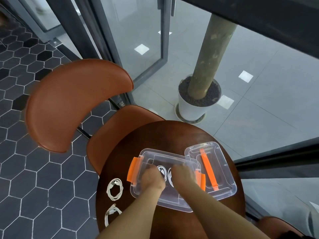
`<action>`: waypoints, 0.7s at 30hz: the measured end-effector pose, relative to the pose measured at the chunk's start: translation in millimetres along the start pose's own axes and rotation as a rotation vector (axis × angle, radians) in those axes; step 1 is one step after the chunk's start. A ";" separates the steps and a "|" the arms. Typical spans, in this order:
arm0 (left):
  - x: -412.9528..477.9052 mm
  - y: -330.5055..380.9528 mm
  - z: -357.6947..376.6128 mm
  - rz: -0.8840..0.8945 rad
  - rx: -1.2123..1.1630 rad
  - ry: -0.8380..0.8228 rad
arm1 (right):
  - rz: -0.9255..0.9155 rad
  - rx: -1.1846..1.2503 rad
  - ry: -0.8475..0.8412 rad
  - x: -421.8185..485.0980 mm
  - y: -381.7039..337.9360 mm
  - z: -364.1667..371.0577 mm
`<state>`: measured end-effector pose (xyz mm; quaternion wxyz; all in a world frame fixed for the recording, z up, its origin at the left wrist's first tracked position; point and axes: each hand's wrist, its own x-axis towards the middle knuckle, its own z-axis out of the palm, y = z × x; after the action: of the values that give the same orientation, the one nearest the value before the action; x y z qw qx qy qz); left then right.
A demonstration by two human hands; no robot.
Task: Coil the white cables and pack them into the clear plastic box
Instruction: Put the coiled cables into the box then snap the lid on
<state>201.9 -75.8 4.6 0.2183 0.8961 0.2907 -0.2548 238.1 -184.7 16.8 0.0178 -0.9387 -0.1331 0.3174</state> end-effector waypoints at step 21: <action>-88.6 0.6 -56.4 0.418 0.179 0.212 | -0.068 0.240 0.228 -91.9 10.4 -62.9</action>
<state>158.7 -82.0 100.2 0.1544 0.9742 0.0965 -0.1334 208.2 -215.5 120.1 0.1555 -0.9547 -0.1231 0.2218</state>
